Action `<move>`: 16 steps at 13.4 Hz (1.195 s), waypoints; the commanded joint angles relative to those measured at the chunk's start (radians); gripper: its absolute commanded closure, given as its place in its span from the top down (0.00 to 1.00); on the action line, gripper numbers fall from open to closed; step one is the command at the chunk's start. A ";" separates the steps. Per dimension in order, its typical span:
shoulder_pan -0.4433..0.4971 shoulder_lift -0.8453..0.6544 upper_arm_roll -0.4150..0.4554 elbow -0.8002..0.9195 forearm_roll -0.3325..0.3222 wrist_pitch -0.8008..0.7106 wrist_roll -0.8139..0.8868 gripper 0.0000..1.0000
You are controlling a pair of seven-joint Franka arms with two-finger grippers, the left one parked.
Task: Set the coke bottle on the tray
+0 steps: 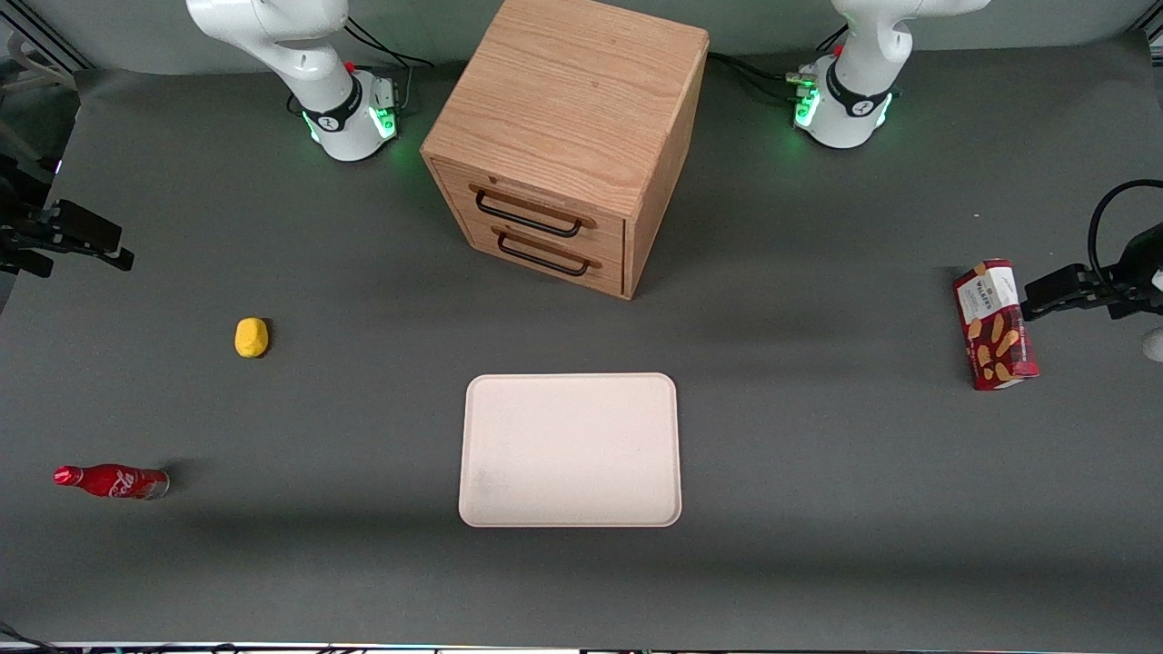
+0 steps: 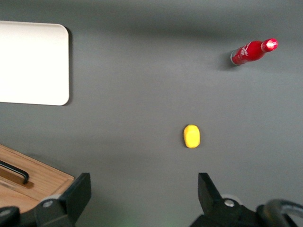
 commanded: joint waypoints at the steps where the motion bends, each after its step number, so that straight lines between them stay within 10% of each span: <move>1: -0.082 0.028 -0.003 0.043 -0.012 -0.010 -0.094 1.00; 16: -0.383 0.519 -0.074 0.555 0.084 0.050 -0.520 1.00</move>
